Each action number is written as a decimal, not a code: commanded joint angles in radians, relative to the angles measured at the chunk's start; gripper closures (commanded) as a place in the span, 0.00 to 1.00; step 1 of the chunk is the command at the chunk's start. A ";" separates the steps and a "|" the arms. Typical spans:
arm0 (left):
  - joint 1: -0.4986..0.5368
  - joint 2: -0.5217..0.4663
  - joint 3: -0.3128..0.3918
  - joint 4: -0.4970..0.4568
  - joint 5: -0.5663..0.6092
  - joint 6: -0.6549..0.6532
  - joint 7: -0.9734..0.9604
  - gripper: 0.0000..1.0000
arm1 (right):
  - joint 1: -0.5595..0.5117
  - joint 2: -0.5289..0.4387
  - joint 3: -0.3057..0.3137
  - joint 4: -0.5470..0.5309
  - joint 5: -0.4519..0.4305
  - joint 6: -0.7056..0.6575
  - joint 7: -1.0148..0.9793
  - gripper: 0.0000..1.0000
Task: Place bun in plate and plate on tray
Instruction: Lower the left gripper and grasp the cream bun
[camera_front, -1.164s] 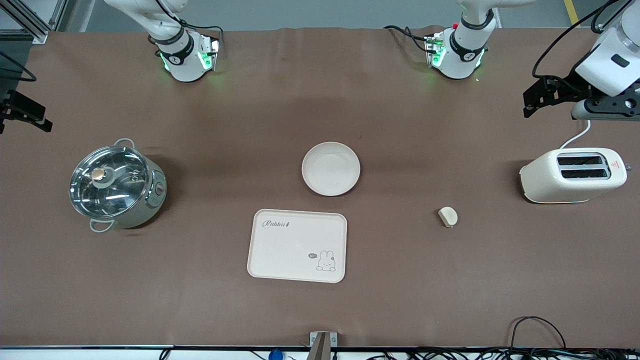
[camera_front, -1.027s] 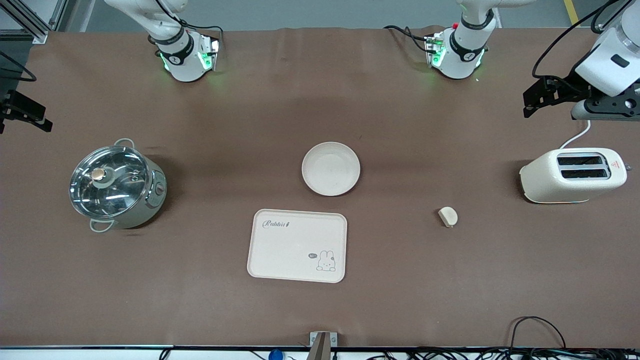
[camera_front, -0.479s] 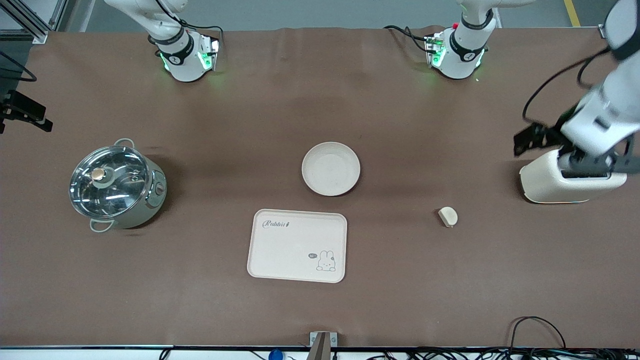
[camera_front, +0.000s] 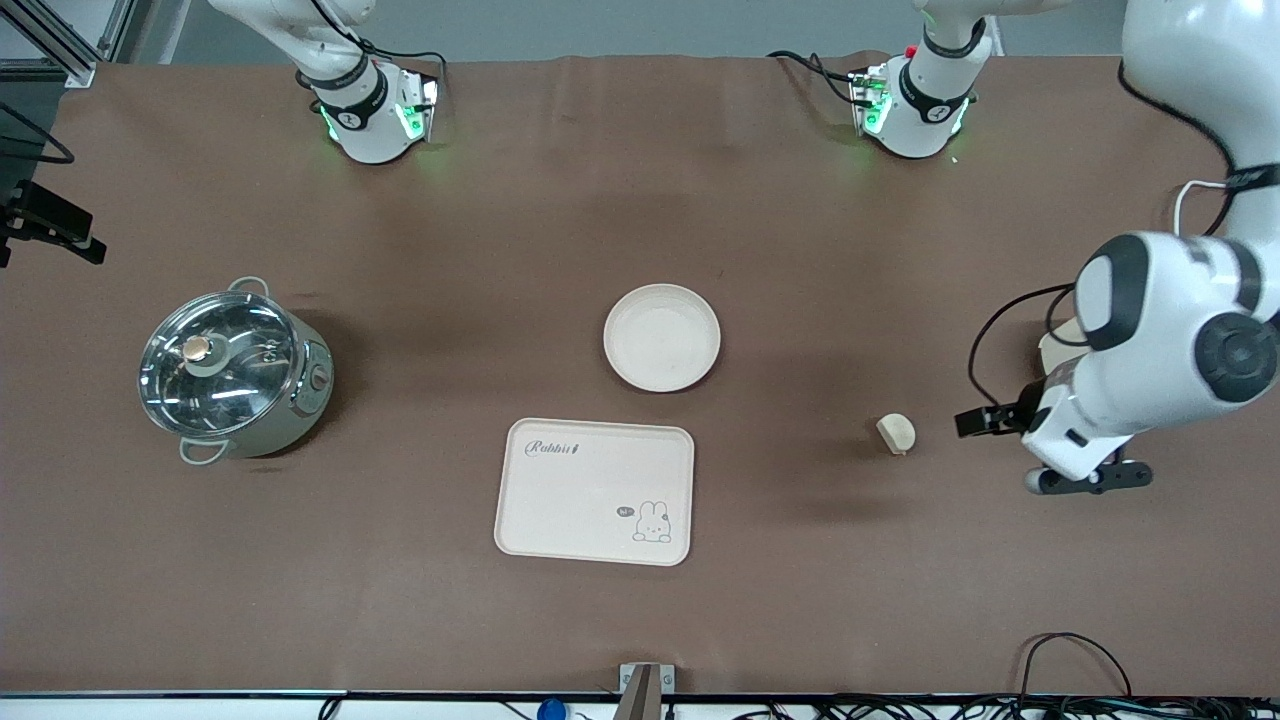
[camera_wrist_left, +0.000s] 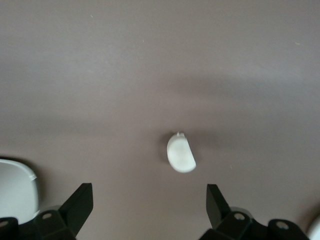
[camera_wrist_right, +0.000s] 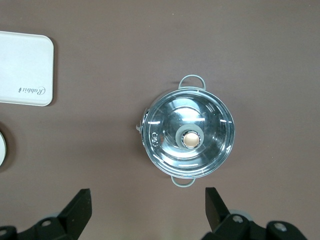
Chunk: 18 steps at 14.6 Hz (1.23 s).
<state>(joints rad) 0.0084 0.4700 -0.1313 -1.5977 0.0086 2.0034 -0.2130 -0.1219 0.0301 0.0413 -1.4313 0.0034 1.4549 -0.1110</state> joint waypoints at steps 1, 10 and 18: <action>0.004 0.039 -0.004 -0.076 0.013 0.116 -0.048 0.00 | -0.004 -0.021 0.005 -0.020 -0.002 0.001 -0.010 0.00; -0.016 0.186 -0.022 -0.074 -0.004 0.231 -0.249 0.13 | -0.004 -0.021 0.005 -0.018 0.000 0.002 -0.009 0.00; -0.016 0.236 -0.025 -0.079 -0.101 0.241 -0.272 0.32 | -0.004 -0.021 0.005 -0.020 0.000 0.001 -0.007 0.00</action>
<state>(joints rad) -0.0075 0.7003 -0.1531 -1.6737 -0.0634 2.2353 -0.4759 -0.1218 0.0301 0.0419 -1.4314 0.0034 1.4549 -0.1111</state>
